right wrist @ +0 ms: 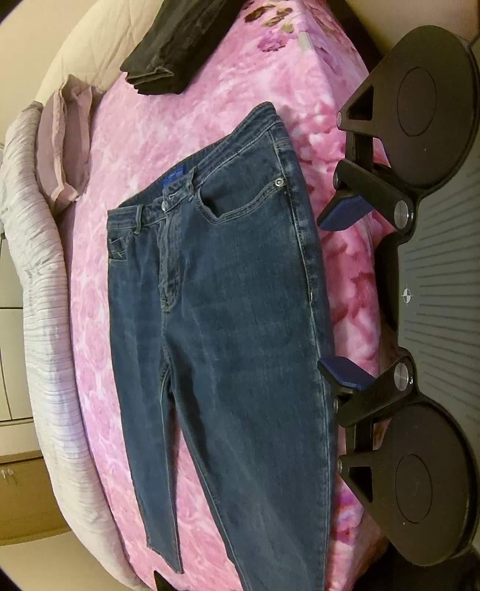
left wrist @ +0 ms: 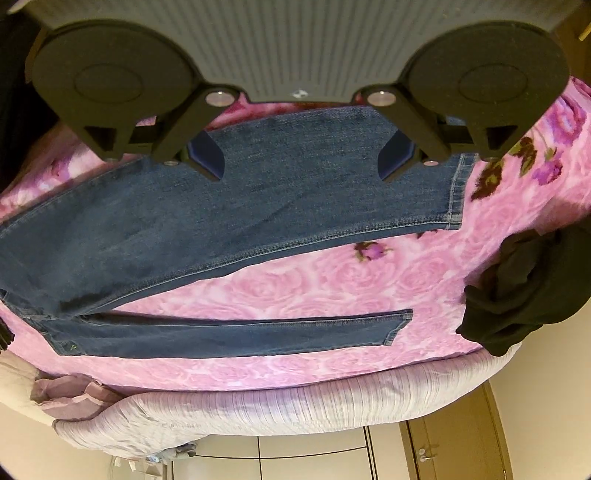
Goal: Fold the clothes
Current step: 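Lay the jeans flat on the bedspread and open both grippers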
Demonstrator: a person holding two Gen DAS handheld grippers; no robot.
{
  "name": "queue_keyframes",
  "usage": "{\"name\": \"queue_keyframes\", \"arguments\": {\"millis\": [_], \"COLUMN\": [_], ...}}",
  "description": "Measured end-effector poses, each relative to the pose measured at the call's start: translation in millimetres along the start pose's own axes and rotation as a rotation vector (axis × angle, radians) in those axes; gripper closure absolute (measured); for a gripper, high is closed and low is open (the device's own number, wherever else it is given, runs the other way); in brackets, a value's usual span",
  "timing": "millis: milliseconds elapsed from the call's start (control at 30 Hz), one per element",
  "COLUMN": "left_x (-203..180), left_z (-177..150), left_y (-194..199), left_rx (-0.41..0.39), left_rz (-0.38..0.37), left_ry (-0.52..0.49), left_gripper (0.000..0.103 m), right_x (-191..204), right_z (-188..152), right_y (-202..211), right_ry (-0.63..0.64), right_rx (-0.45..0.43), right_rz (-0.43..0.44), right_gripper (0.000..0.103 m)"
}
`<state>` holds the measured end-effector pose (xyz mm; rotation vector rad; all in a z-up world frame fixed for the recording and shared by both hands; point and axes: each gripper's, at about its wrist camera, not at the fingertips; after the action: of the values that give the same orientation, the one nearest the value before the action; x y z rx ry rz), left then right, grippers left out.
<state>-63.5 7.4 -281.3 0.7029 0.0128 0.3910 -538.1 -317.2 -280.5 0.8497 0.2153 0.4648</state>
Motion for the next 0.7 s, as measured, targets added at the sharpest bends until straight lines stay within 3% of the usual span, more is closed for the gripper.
{"name": "queue_keyframes", "arguments": {"millis": [700], "left_x": [0], "left_z": [-5], "left_y": [-7], "left_rx": [0.022], "left_rz": [0.018], "left_ry": [-0.017], "left_gripper": [0.015], "right_x": [-9], "right_z": [-3], "right_y": [-19], "right_ry": [0.0], "right_rx": [0.017], "right_rz": [-0.023], "right_gripper": [0.025]}}
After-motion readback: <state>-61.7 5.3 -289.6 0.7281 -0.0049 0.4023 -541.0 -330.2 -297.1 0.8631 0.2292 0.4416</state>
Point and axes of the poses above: each gripper's, at about its wrist camera, not at the fingertips, and y roughly against the way its jaws point, x to its left, z to its top, and after that the axes turned 5 degrees about -x, right-handed
